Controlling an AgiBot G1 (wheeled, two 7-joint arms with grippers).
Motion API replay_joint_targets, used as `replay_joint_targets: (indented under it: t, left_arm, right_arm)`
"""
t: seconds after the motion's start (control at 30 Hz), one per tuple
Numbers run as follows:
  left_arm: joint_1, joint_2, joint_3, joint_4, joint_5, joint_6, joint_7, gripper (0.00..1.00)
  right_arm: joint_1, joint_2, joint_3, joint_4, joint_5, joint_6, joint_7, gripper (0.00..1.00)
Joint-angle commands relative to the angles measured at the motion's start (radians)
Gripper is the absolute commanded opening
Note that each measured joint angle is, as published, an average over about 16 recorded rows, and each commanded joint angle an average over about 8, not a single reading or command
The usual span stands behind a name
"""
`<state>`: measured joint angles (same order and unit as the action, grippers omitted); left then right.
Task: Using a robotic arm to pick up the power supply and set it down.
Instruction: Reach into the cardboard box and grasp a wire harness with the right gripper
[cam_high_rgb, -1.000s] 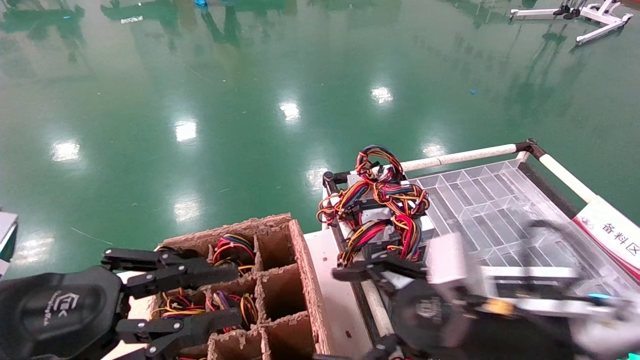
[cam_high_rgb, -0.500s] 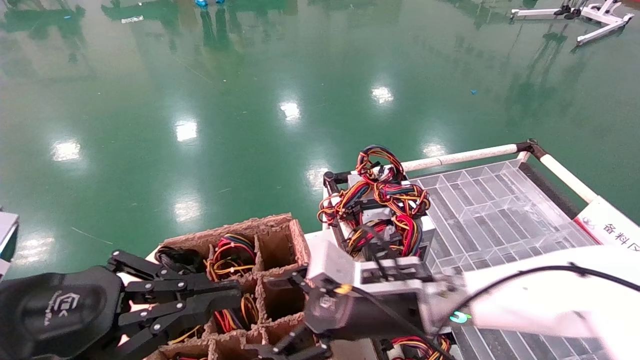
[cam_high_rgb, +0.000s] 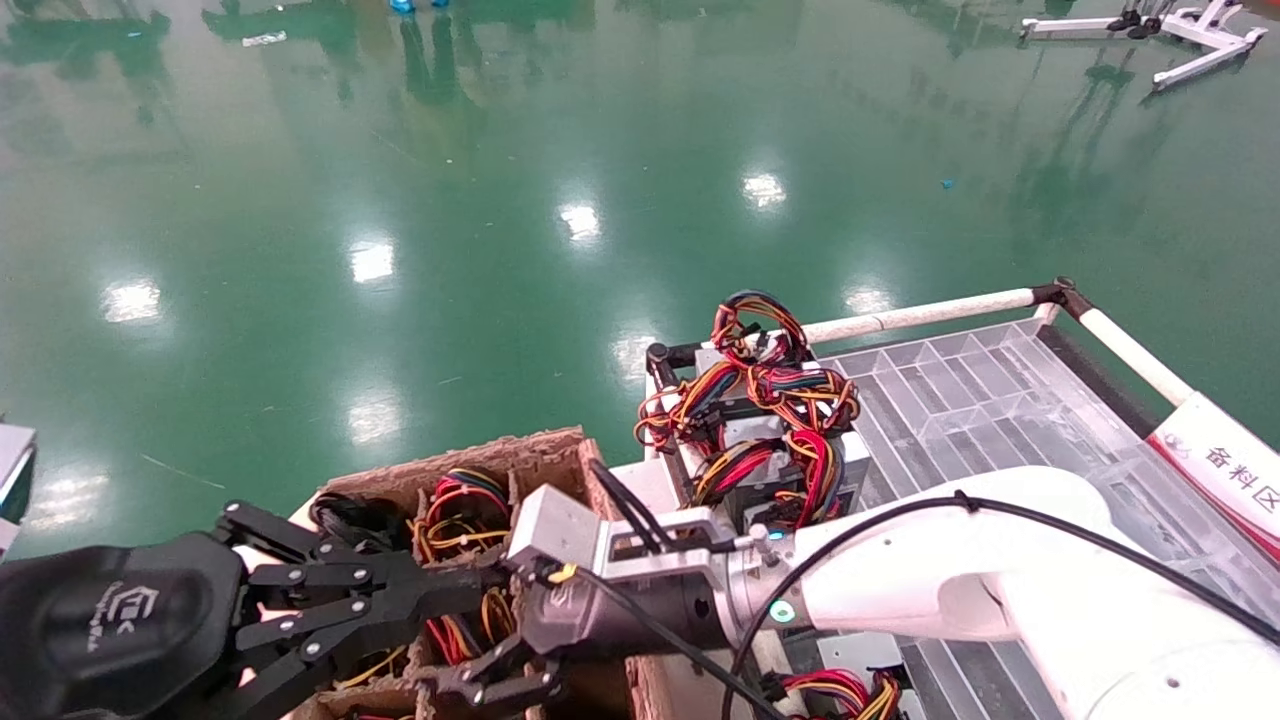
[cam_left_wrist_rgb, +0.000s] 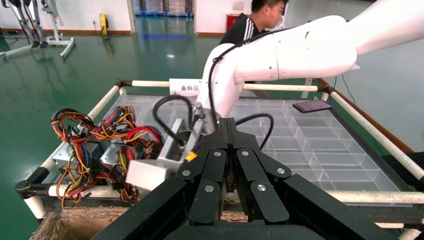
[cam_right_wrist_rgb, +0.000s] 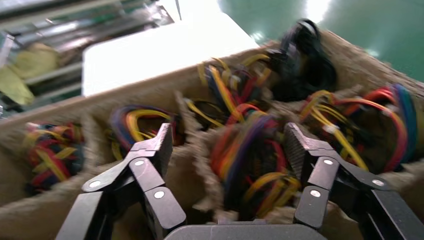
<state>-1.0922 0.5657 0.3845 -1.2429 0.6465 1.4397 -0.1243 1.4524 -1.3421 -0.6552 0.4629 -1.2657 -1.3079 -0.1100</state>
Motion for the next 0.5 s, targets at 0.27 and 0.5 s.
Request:
replay_joint_targets:
  t: [0.27, 0.5]
  left_arm:
    - [0.000, 0.000, 0.000, 0.000, 0.000, 0.000, 0.000, 0.69]
    - [0.000, 0.000, 0.000, 0.000, 0.000, 0.000, 0.000, 0.82]
  right_arm:
    - [0.003, -0.018, -0.053, -0.024, 0.033, 0.041, -0.018, 0.00]
    - [0.003, -0.017, -0.108, -0.013, 0.066, 0.066, -0.002, 0.00]
